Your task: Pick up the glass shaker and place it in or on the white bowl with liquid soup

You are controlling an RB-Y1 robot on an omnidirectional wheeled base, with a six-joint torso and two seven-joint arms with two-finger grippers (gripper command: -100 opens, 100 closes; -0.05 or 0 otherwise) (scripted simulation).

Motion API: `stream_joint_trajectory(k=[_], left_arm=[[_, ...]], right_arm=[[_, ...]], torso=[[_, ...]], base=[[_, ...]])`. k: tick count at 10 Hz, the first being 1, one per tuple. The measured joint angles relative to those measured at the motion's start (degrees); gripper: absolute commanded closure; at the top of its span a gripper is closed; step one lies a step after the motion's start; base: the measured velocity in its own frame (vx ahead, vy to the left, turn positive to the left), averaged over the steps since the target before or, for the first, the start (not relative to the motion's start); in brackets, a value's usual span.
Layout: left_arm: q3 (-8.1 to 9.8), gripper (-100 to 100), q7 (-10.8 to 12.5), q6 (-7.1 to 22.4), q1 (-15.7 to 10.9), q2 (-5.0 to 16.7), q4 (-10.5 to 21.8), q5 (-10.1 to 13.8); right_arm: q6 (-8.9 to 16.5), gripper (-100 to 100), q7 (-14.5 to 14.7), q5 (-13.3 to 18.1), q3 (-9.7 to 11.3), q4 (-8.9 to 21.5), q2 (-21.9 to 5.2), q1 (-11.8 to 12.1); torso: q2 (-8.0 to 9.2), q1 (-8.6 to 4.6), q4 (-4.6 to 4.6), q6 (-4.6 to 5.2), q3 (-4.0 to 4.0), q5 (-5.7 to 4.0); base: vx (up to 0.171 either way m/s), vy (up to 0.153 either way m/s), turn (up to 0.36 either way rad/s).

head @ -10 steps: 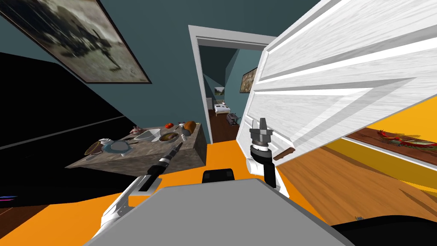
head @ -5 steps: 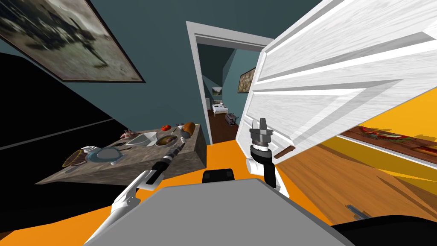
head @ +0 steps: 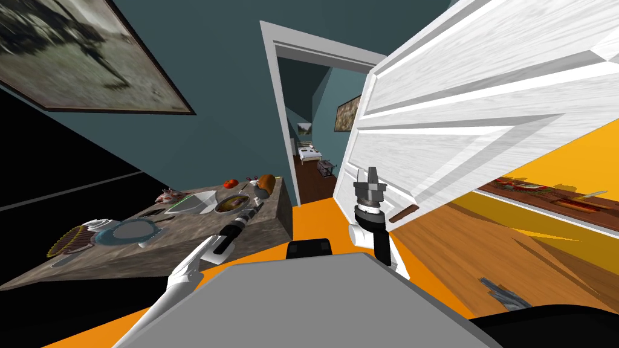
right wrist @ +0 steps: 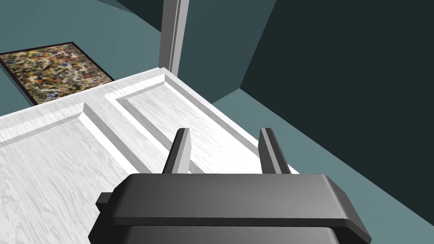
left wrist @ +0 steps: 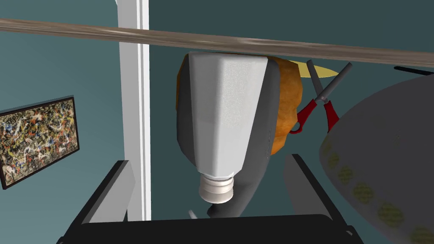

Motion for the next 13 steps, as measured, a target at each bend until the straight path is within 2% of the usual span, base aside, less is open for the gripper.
stream_joint_trajectory(k=[1,2,6,8,10,11,13], left_arm=[[0.01,-100,0.0,0.0,0.0,0.0,0.0,0.0],[0.01,100,0.0,0.0,0.0,0.0,0.0,0.0],[0.03,100,0.0,0.0,0.0,0.0,0.0,0.0],[0.03,-100,0.0,0.0,0.0,0.0,0.0,0.0],[-1.47,-100,-0.4,0.0,-0.4,-0.6,-1.3,-0.5],[-2.24,-100,-0.6,-0.4,-1.5,-0.9,-0.9,-0.7],[-3.51,-100,-2.0,-1.4,-2.5,-2.9,-1.2,-1.2]], right_arm=[[0.0,0,0.0,0.0,0.0,0.0,0.0,0.0],[0.0,0,0.0,0.0,0.0,0.0,0.0,0.0],[0.0,0,0.0,0.0,0.0,0.0,0.0,0.0],[0.0,0,0.0,0.0,0.0,0.0,0.0,0.0],[0.0,0,0.0,0.0,0.0,0.0,0.0,0.0],[0.0,0,0.0,0.0,0.0,0.0,0.0,0.0],[0.0,0,0.0,0.0,0.0,0.0,0.0,0.0]], torso=[[0.08,-0.12,0.02,0.01,0.05,-0.03],[0.11,-0.16,0.03,0.00,0.07,-0.04],[0.10,-0.20,0.03,0.04,0.06,-0.04],[0.10,-0.21,0.03,0.04,0.06,-0.04],[0.71,-0.41,0.15,0.03,0.40,-0.08],[0.90,-0.30,0.20,0.03,0.51,-0.07],[0.89,-0.02,0.20,0.02,0.52,-0.01]], base=[[0.000,0.000,0.000],[0.000,0.000,0.000],[0.000,0.000,0.000],[-0.051,-0.015,0.002],[-0.213,-0.036,0.026],[-0.218,0.035,0.060],[-0.208,0.095,0.060]])
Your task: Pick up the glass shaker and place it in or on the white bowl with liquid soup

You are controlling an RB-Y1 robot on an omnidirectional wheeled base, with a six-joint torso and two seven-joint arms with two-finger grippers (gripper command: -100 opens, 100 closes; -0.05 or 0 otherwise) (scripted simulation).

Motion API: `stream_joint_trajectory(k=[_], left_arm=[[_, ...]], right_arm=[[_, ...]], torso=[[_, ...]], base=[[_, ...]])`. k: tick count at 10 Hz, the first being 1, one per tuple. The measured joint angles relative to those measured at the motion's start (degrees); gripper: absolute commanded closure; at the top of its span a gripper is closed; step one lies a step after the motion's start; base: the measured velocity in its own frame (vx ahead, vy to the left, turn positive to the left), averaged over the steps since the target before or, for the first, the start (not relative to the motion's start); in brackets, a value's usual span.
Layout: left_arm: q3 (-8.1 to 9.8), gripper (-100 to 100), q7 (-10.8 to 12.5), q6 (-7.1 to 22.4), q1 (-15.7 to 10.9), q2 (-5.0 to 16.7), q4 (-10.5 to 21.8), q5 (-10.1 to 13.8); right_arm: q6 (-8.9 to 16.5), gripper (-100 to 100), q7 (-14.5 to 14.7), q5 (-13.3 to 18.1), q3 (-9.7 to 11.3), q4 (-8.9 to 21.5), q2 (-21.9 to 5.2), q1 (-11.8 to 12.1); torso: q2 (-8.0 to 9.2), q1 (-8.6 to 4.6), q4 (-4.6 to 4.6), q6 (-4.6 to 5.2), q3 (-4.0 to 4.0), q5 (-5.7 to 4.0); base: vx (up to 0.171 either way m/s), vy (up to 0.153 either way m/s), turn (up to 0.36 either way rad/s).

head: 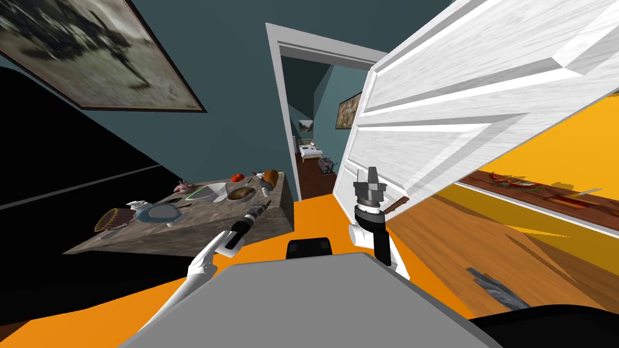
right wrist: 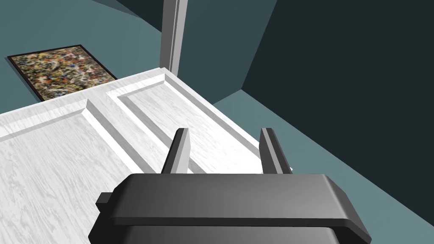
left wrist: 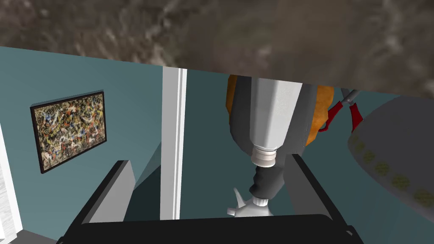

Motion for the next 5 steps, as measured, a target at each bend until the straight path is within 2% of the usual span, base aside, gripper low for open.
stream_joint_trajectory(k=[3,4,5], left_arm=[[-1.73,-100,-1.8,-1.2,-1.6,-3.2,0.0,-0.3],[-2.35,-100,-2.7,-1.7,-2.4,-4.9,0.6,-0.4],[-2.87,-100,-3.2,-1.9,-3.0,-5.8,0.7,-0.4]], right_arm=[[0.0,0,0.0,0.0,0.0,0.0,0.0,0.0],[0.0,0,0.0,0.0,0.0,0.0,0.0,0.0],[0.0,0,0.0,0.0,0.0,0.0,0.0,0.0]], torso=[[0.08,0.34,0.02,-0.01,0.04,0.08],[0.15,0.45,0.03,-0.01,0.09,0.10],[0.06,0.31,0.02,0.00,0.04,0.08]], base=[[-0.232,0.157,0.068],[-0.210,0.133,0.037],[-0.145,0.080,0.025]])
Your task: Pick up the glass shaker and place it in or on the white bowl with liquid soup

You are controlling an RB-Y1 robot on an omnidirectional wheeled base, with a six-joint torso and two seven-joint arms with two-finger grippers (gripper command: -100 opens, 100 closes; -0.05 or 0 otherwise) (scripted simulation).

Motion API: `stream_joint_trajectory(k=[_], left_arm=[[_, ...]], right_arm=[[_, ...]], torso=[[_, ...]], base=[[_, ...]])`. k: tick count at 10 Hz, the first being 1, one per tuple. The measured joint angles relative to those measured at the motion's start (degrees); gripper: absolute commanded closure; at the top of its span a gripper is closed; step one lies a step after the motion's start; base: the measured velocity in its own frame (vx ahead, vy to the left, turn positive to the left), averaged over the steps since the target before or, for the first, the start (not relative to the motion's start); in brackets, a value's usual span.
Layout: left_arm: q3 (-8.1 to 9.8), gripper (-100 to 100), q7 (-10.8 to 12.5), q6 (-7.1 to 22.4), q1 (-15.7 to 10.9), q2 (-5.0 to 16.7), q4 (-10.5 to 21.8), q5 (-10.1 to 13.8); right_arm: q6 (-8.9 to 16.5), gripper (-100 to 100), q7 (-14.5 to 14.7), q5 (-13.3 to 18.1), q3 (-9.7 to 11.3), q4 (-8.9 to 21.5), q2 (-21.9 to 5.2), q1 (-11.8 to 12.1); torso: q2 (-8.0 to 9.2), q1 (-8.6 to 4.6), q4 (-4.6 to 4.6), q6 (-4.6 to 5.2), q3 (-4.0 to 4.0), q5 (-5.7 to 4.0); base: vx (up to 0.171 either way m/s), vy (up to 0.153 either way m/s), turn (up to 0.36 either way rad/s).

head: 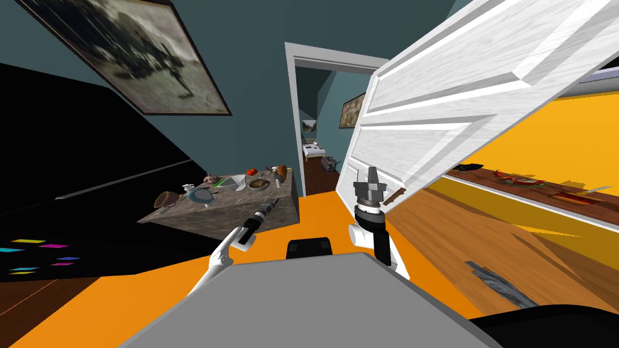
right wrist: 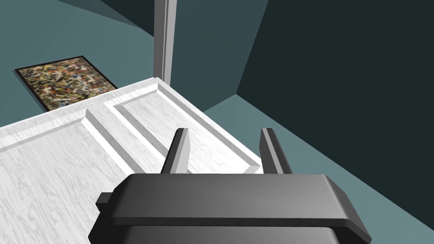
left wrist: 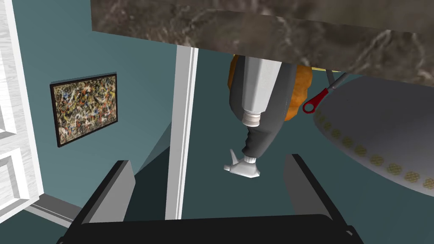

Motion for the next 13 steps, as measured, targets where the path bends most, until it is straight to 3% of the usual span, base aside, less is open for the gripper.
stream_joint_trajectory(k=[3,6,9,13], left_arm=[[-0.16,-100,-2.0,-1.8,-1.0,-3.1,1.8,-0.2],[0.19,-100,-5.1,-3.5,-1.7,-6.9,3.7,-1.2],[1.84,-100,-7.1,-4.8,-1.7,-7.4,5.6,-2.1],[3.57,-100,-7.5,-4.6,-1.8,-6.3,6.5,-2.9]], right_arm=[[0.0,0,0.0,0.0,0.0,0.0,0.0,0.0],[0.0,0,0.0,0.0,0.0,0.0,0.0,0.0],[0.0,0,0.0,0.0,0.0,0.0,0.0,0.0],[0.0,0,0.0,0.0,0.0,0.0,0.0,0.1]], torso=[[-0.56,-0.26,-0.12,0.01,-0.32,-0.06],[-1.03,-0.22,-0.22,0.02,-0.58,-0.06],[-1.64,-0.51,-0.35,0.02,-0.94,-0.12],[-1.81,-0.63,-0.39,0.03,-1.04,-0.15]], base=[[-0.060,0.080,0.006],[0.067,0.078,-0.065],[0.203,-0.003,-0.075],[0.228,-0.013,-0.078]])
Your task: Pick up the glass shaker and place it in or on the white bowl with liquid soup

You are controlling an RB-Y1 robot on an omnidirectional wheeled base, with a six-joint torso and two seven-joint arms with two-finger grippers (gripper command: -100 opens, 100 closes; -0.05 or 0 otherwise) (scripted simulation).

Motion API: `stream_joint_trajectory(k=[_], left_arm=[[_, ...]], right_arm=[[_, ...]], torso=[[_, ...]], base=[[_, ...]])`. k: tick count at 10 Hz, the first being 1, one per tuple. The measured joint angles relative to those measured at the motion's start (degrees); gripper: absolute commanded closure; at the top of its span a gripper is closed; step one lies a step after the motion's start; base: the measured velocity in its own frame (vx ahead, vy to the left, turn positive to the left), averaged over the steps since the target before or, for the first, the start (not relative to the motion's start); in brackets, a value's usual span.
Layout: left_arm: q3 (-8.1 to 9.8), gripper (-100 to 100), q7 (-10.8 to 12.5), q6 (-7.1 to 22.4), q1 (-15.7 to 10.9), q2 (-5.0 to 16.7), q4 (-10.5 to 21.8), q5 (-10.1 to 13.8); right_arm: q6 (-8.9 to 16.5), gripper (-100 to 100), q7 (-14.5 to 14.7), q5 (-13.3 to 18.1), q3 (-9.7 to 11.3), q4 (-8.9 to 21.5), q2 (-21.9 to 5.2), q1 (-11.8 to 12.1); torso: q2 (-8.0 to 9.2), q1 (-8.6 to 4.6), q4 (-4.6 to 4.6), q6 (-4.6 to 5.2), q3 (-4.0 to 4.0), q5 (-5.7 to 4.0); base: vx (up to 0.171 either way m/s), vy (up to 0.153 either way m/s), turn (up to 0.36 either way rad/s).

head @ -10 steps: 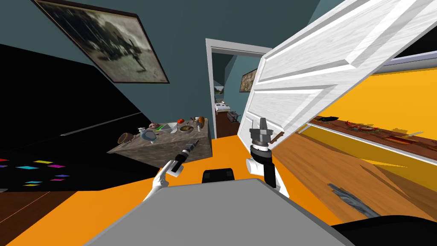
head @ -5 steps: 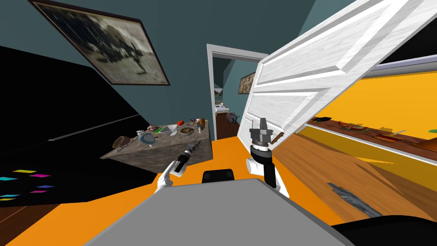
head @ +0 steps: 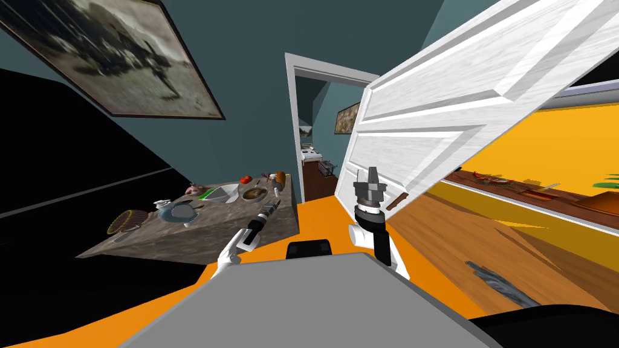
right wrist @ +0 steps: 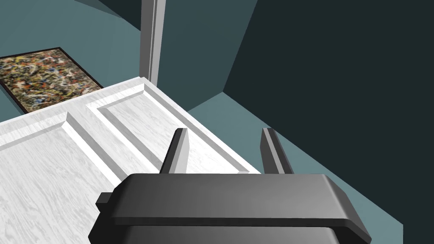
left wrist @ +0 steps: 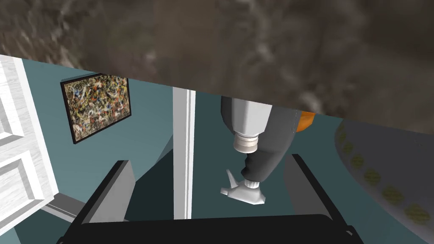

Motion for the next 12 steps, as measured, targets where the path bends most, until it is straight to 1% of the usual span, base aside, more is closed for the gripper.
stream_joint_trajectory(k=[2,3,4,5,6,10,11,12], left_arm=[[0.85,-100,-0.1,-0.1,-0.4,0.2,0.8,-0.1],[1.14,-100,-0.1,0.0,-0.7,0.4,1.0,-0.1],[1.17,0,0.0,0.0,-0.7,0.5,1.0,-0.1],[1.17,-100,0.0,0.0,-0.8,0.5,1.0,-0.1],[1.17,100,0.0,0.0,-0.8,0.5,1.0,-0.1],[1.19,100,-0.1,0.0,-0.8,0.5,1.0,-0.1],[1.19,0,-0.1,0.0,-0.8,0.5,1.0,-0.1],[1.19,100,-0.1,0.0,-0.8,0.5,0.9,-0.1]], right_arm=[[0.0,0,0.0,0.0,0.0,0.0,0.0,0.0],[0.0,0,0.0,0.0,0.0,0.0,0.0,0.0],[0.0,0,0.0,0.0,0.0,0.0,0.0,0.0],[0.0,0,0.0,0.0,0.0,0.0,0.0,0.0],[0.0,0,0.0,0.0,0.0,0.0,0.0,0.0],[0.0,0,0.0,0.0,0.0,0.0,0.0,0.0],[0.0,0,0.0,0.0,0.0,0.0,0.0,0.0],[0.0,0,0.0,0.0,0.0,0.0,0.0,0.0]], torso=[[0.05,0.27,0.00,-0.01,0.02,0.06],[0.13,0.29,0.02,-0.01,0.06,0.06],[0.49,0.18,0.08,-0.03,0.25,0.05],[0.76,0.08,0.14,-0.03,0.42,0.02],[0.88,0.05,0.17,-0.03,0.49,0.02],[0.96,0.05,0.18,-0.02,0.53,0.04],[0.96,0.04,0.18,-0.02,0.53,0.04],[0.95,0.04,0.18,-0.02,0.53,0.04]], base=[[0.214,0.063,-0.065],[0.084,0.032,-0.012],[0.017,0.006,0.001],[0.008,0.003,0.000],[0.000,0.000,0.000],[0.000,0.000,0.000],[0.000,0.000,0.000],[0.000,0.000,0.000]])
